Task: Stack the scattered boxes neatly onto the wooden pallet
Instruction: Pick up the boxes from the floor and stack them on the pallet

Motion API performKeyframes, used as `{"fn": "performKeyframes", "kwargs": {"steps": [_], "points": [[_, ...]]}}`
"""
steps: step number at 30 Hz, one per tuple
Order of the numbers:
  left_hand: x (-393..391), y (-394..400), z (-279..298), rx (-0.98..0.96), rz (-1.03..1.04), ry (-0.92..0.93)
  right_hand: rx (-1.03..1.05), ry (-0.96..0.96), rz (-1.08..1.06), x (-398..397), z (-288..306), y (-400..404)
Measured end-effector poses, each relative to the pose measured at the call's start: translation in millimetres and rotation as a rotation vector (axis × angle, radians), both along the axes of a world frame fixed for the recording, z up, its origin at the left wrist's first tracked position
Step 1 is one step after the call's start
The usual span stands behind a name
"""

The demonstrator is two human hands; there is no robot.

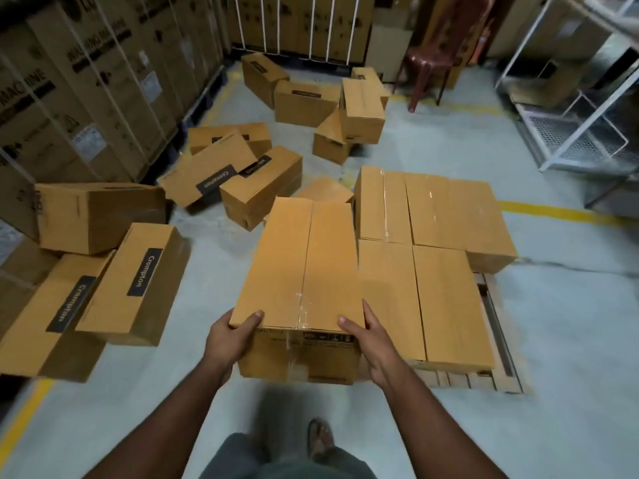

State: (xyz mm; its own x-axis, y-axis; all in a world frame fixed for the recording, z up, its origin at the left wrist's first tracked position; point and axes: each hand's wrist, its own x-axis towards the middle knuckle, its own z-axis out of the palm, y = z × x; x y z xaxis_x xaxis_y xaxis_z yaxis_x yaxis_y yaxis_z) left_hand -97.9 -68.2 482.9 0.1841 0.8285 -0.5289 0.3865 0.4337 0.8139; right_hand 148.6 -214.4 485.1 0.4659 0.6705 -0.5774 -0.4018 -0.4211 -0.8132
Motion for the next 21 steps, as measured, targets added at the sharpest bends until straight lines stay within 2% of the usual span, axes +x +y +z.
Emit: {"fn": "performKeyframes", "kwargs": {"steps": [5,15,21], "points": [[20,-96,6,0.005,-0.032,-0.097,-0.003,-0.03,-0.045,11,7,-107],[14,-285,-38,-0.044,-0.047,-0.174,-0.101,-0.051,-0.053,6,-1,-296],[66,-358,-21,-0.058,-0.12,-0.2,-0.083,-0.039,-0.088,50,9,-384]]}}
